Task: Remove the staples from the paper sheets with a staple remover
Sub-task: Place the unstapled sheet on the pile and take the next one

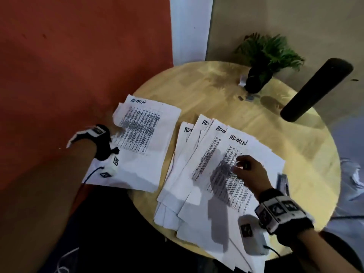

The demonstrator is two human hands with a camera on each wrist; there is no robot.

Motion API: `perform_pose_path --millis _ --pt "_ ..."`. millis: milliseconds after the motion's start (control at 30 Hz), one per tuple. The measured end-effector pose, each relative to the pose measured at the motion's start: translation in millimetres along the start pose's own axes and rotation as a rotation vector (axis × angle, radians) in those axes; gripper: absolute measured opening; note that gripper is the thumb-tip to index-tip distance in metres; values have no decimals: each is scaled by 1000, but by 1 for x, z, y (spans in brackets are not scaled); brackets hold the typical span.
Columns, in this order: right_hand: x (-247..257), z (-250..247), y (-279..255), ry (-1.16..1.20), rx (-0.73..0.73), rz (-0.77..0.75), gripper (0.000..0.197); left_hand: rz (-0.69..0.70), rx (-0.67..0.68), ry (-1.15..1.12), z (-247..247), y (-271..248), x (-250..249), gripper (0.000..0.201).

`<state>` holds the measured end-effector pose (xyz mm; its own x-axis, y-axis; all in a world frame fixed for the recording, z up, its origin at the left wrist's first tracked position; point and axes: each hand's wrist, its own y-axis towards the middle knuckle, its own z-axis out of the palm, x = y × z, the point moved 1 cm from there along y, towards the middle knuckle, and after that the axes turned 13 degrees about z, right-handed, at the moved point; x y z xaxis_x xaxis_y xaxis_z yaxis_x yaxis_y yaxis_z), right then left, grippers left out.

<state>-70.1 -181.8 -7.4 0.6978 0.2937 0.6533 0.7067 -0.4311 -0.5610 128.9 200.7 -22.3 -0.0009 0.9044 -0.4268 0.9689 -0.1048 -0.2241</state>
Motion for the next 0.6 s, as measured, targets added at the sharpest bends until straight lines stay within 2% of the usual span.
perform_pose_path --millis 100,200,267,367,433,500,567,600 --pt "-26 3 -12 -383 -70 -81 29 171 234 157 35 -3 -8 67" --pt "-45 6 -22 -593 -83 -94 34 209 358 231 59 -9 -13 74" --pt "-51 7 -25 -700 -87 -43 39 199 359 251 59 -11 -15 80" --pt "-60 11 -29 -807 -33 2 40 160 337 326 55 -12 -26 79" --pt "-63 14 -30 -819 -3 -23 37 156 172 330 54 -16 -46 68" --pt "-66 17 -29 -842 7 -53 39 257 22 233 59 -22 -81 49" --pt "-69 17 -28 -863 10 -80 43 346 19 62 69 -28 -122 33" --pt "-69 17 -27 -864 14 -90 44 353 78 -20 78 -30 -142 28"
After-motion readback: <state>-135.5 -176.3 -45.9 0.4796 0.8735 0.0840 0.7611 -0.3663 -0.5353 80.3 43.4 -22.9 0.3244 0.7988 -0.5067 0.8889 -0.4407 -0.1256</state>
